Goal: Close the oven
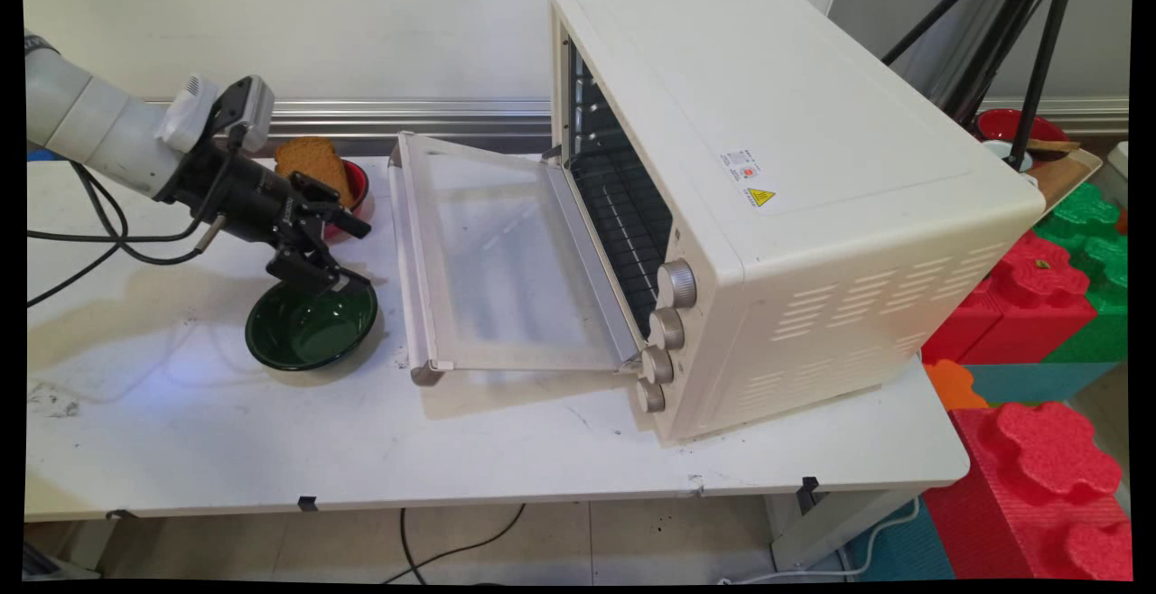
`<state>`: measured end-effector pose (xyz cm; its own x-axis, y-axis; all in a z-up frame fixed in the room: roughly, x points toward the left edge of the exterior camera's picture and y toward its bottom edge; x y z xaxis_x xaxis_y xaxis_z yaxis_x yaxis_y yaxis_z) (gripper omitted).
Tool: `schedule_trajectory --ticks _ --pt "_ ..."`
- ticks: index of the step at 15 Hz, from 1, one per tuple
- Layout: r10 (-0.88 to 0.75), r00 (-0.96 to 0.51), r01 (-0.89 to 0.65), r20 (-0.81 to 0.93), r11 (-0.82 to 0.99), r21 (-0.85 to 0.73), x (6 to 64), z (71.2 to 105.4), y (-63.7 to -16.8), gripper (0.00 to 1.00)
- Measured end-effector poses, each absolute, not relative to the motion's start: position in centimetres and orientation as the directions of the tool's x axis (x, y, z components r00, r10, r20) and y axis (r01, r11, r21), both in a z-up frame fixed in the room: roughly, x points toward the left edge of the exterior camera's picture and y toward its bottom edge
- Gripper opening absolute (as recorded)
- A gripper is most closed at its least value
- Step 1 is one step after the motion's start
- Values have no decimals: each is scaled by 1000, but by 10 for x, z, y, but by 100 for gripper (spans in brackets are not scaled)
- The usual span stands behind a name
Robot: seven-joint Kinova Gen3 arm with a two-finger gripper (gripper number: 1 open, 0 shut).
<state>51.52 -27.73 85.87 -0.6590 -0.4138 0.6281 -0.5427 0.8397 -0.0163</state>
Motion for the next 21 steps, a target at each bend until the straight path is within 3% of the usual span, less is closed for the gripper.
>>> schedule_trajectory --ticks 1,2,21 --pt "-413 -660 -543 628 839 -19 514 858 -278 100" --pt "-413 -660 -544 627 839 -21 514 857 -279 0" --pt "-406 -674 -531 617 847 -23 499 834 -291 0"
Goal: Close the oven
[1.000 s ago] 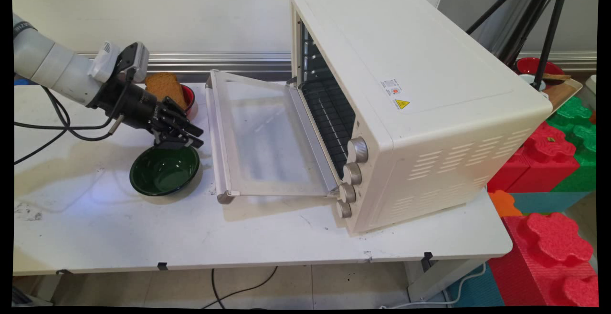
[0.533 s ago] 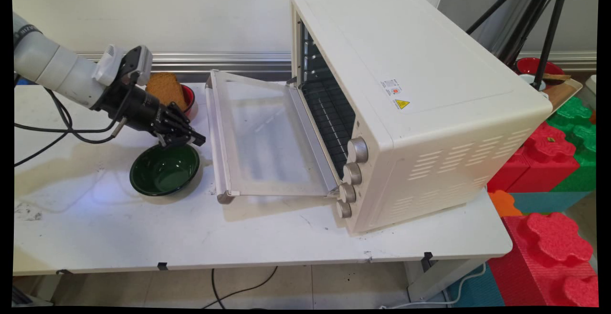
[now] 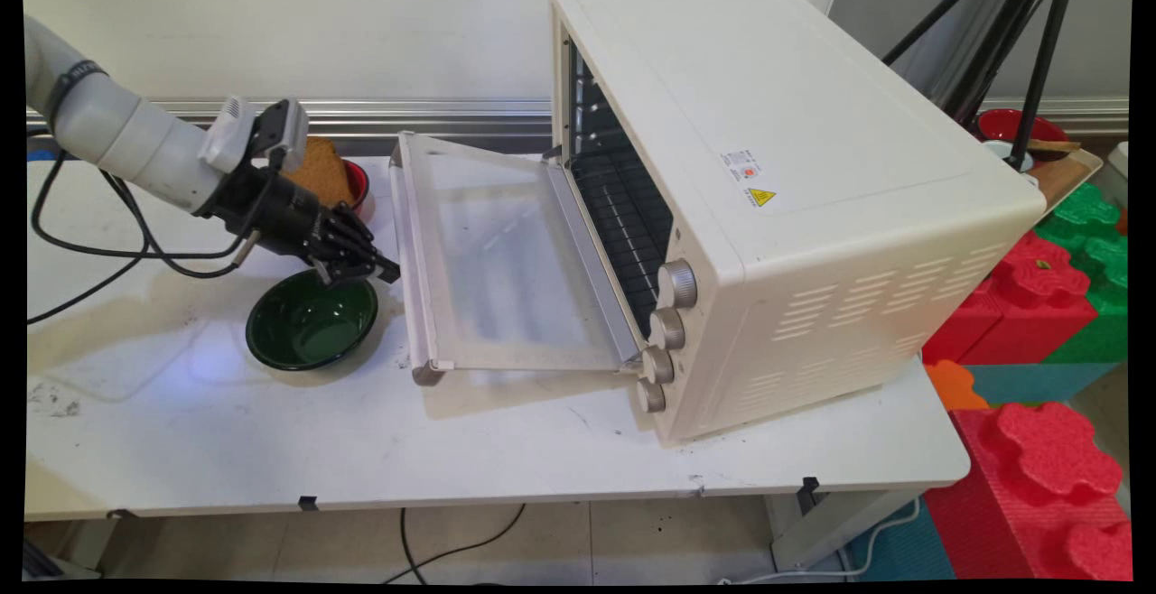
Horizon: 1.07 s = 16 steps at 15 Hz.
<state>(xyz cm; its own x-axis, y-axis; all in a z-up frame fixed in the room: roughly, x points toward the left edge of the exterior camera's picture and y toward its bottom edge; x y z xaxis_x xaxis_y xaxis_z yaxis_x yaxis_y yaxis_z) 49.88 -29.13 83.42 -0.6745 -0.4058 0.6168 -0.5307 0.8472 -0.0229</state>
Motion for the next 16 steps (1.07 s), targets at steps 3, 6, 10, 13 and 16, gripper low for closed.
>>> schedule_trajectory --ticks 3,6,10,13,16 --pt "-405 -671 -532 621 846 -23 496 829 -295 0" --pt "-405 -664 -535 629 844 -22 492 825 -299 0" --pt "-404 -644 -545 650 838 -19 488 824 -304 0" --pt "-400 -626 -552 669 833 -18 486 827 -308 0" --pt "-393 -609 -557 689 830 -18 483 833 -313 0"
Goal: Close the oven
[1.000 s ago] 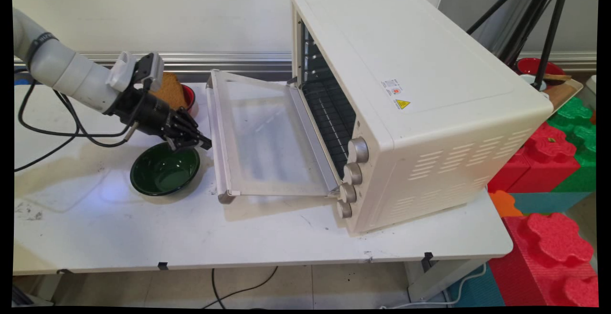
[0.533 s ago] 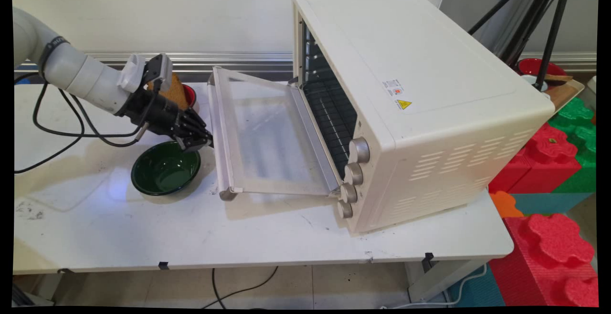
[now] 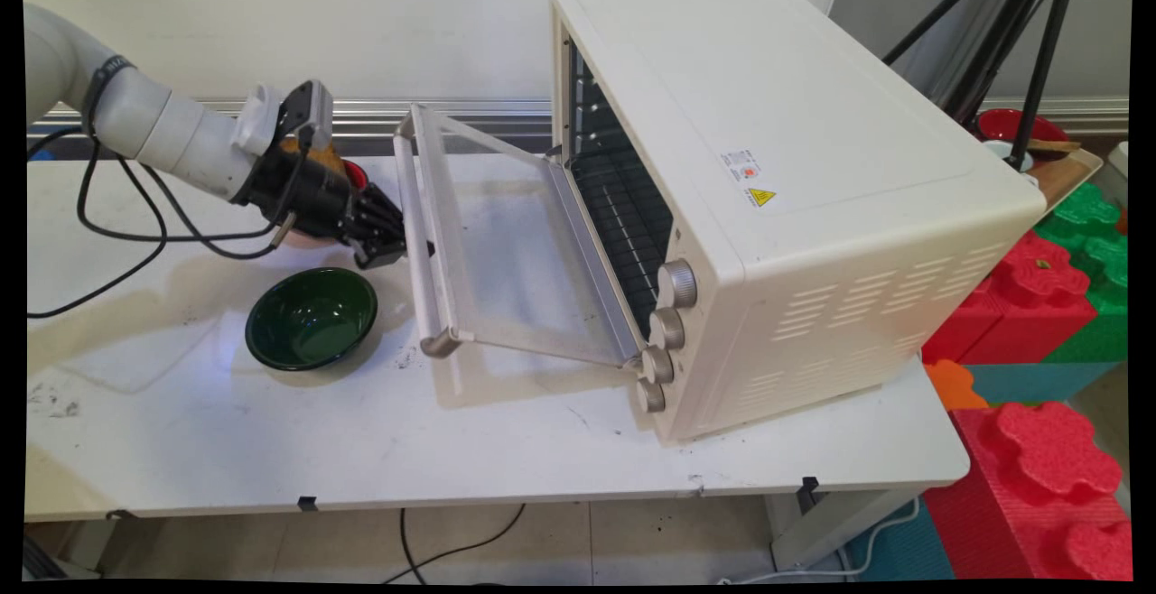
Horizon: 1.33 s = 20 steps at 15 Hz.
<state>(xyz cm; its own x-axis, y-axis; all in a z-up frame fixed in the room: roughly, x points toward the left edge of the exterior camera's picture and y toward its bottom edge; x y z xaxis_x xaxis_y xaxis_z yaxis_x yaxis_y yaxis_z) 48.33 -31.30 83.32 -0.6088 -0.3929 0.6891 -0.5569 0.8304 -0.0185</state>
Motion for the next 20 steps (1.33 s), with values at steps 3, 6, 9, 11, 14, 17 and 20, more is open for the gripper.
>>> schedule_trajectory --ticks 3,6,9,11,14,17,20 --pt "-381 -580 -565 720 825 -18 480 845 -319 0" --pt "-373 -554 -573 744 819 -16 477 855 -323 0" --pt "-364 -530 -579 766 815 -14 473 865 -328 0" --pt "-355 -512 -583 782 813 -13 470 872 -332 0" --pt "-343 -491 -586 801 810 -12 466 882 -339 0" --pt "-329 -467 -590 821 807 -12 462 891 -346 0" --pt "-319 -446 -594 836 804 -10 459 899 -351 0"
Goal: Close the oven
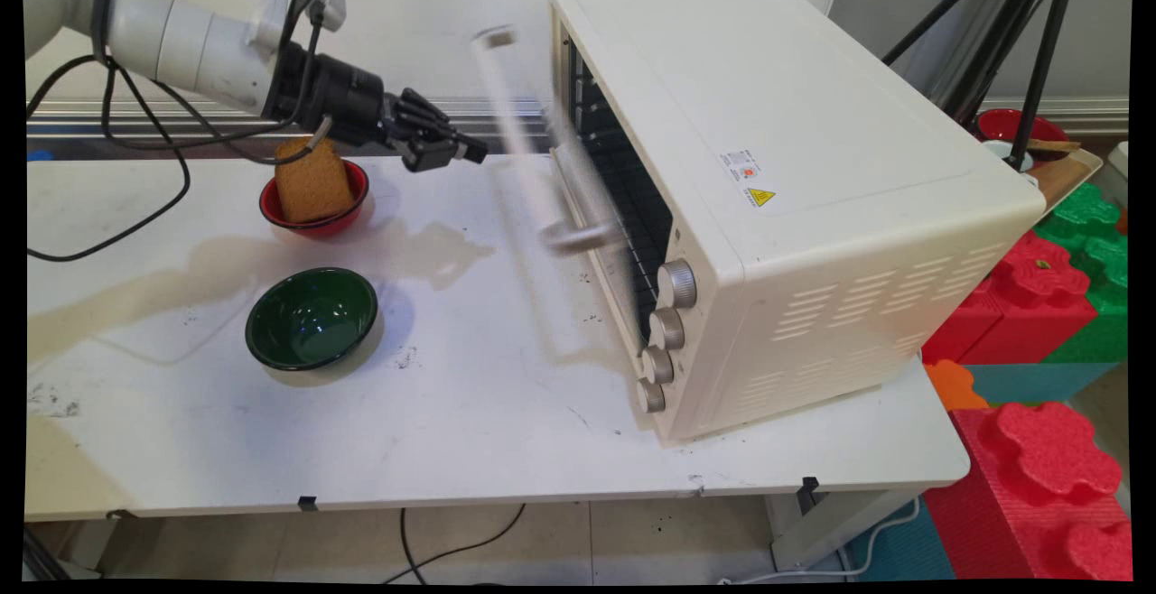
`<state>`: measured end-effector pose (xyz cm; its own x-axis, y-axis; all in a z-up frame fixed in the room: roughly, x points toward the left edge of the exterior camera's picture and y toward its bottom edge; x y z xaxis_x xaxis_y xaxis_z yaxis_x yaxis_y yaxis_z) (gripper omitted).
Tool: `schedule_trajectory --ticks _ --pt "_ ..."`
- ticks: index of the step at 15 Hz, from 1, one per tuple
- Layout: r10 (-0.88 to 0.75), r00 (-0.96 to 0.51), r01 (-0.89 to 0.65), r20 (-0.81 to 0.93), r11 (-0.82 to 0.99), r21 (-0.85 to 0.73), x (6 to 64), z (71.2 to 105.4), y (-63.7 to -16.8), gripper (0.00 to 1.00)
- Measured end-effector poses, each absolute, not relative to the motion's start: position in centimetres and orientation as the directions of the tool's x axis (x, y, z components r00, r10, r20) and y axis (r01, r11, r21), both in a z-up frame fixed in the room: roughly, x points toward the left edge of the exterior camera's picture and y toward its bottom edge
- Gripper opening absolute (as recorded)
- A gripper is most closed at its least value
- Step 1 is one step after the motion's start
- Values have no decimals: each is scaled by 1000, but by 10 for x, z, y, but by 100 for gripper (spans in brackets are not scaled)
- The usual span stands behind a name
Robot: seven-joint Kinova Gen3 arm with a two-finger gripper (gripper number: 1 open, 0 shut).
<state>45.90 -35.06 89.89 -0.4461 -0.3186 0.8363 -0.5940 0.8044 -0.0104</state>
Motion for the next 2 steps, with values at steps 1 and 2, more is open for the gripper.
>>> schedule_trajectory --ticks 1,2 --pt "-316 -439 -596 841 803 -9 458 901 -352 0" --pt "-313 -431 -597 847 802 -8 457 904 -354 0"
